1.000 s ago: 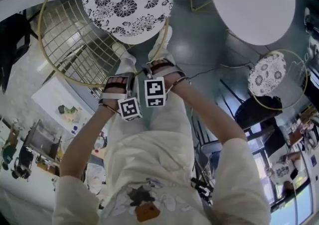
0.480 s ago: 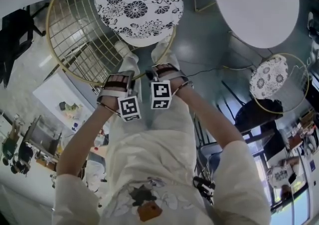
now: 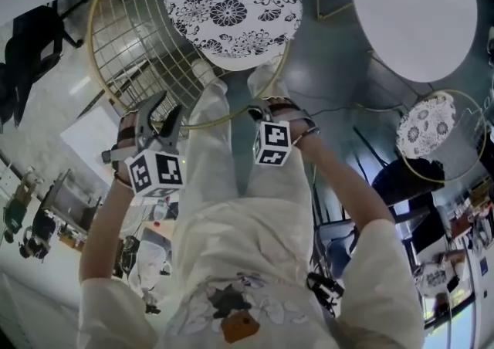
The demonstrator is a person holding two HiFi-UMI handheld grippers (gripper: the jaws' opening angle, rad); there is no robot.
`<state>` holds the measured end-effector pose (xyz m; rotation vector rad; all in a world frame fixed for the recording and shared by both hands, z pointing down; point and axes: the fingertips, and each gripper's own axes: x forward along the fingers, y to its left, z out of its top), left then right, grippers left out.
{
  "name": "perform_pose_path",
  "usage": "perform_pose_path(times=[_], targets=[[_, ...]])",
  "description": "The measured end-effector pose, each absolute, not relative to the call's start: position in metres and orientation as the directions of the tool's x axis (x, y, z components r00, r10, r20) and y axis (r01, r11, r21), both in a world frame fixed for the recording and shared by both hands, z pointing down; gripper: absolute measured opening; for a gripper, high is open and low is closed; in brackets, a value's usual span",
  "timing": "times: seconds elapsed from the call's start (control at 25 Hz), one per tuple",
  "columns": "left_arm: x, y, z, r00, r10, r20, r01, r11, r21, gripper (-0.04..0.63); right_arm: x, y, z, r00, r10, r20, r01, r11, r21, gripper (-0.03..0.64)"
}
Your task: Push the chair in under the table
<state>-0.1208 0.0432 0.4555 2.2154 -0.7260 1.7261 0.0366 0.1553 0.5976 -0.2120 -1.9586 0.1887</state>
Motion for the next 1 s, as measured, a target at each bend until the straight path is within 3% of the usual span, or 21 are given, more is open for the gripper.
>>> perform_pose_path(times=[0.2, 0.36, 0.64, 0.88, 1.0], targets=[[-0.208, -0.008, 0.415, 0.11, -0.348, 0.931, -0.807, -0.578, -0.121, 0.193, 0.021, 0.148, 0.59, -0.417, 0.21, 0.884, 0.041, 0.976, -0.212, 0.063], [-0.246, -0.014, 0.407, 0.076, -0.336, 0.939, -0.922, -0.382, -0.062, 0.193, 0.003, 0.131, 0.581, -0.472, 0.157, 0.867, -0.032, 0.98, -0.194, 0.063], [-0.284, -0.014, 0.423, 0.064, -0.313, 0.948, -0.996, -0.075, 0.043, 0.193, -0.043, 0.094, 0.56, -0.591, 0.073, 0.803, -0.267, 0.922, -0.28, 0.063], [-0.303, -0.018, 0.455, 0.124, -0.232, 0.965, -0.979, 0.133, 0.157, 0.19, -0.054, 0.102, 0.556, -0.596, 0.088, 0.798, -0.254, 0.922, -0.291, 0.063], [-0.305, -0.025, 0.462, 0.143, -0.236, 0.961, -0.969, 0.166, 0.185, 0.121, -0.054, 0.116, 0.557, -0.59, 0.119, 0.799, -0.221, 0.927, -0.302, 0.063]])
